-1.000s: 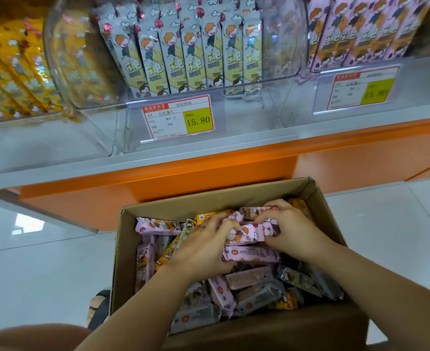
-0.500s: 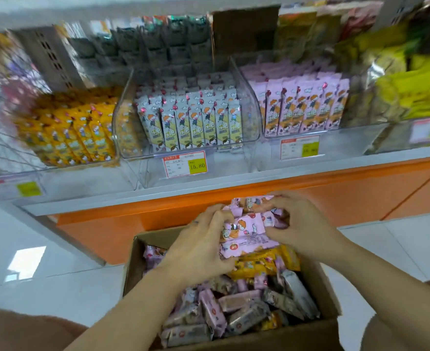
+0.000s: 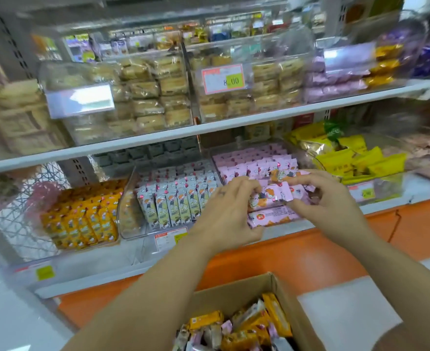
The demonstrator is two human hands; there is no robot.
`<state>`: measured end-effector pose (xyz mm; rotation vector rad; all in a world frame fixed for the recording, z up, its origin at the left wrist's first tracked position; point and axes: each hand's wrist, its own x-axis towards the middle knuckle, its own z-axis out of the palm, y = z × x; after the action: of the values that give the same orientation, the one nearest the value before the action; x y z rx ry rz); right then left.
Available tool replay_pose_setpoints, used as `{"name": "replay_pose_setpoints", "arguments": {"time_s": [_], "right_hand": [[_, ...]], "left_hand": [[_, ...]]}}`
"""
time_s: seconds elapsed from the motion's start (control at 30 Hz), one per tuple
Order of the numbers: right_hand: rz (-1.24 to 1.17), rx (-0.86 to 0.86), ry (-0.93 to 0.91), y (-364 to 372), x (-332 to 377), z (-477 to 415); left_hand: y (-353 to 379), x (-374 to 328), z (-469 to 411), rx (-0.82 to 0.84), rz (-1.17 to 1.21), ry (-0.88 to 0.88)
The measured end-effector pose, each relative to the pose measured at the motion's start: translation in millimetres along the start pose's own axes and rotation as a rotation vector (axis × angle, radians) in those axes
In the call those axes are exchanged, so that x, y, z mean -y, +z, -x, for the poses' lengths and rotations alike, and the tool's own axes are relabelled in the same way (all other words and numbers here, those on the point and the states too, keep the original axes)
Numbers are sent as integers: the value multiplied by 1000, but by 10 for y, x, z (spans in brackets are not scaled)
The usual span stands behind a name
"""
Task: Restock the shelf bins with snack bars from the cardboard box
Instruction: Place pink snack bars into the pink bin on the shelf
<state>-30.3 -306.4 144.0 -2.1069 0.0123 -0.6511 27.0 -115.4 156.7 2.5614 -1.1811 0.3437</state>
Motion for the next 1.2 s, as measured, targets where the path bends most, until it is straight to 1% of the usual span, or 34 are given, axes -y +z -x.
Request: {"name": "replay_pose_setpoints", "arguments": {"time_s": [0.13, 0.2, 0.3, 0.4, 0.53, 0.67, 0.83, 0.93, 1.03, 1.13, 1.2], "right_hand": [[-58, -156, 62, -1, -240, -263], [-86, -225, 87, 34, -363, -418], [-126, -275, 129, 120, -529, -653], [-133, -297, 159, 215, -696, -896], [-129, -300, 158, 336, -856, -1253], [-181, -309, 147, 510, -950, -1581], [-150, -295, 177, 702, -1157, -1821], [-122, -250, 253, 709, -1213, -1866], [-93, -264, 252, 679, -1184, -1847], [-8, -276, 249, 640, -1143, -1810], [14, -283, 229, 620, -1131, -1807]], "left_hand": [[123, 86, -452, -10, -56, 5], [213, 163, -648, -43, -65, -13], [358, 274, -907, -68, -83, -68], [488, 379, -1139, -57, -161, -147], [585, 573, -1441, -94, -227, -213], [603, 737, -1750, -44, -285, -325], [702, 970, -1978, -53, -253, -358], [755, 1071, -2012, 32, -240, -428], [754, 1036, -1990, 106, -319, -476], [674, 931, -1938, 42, -416, -480], [615, 878, -1904, 22, -392, -445]]}}
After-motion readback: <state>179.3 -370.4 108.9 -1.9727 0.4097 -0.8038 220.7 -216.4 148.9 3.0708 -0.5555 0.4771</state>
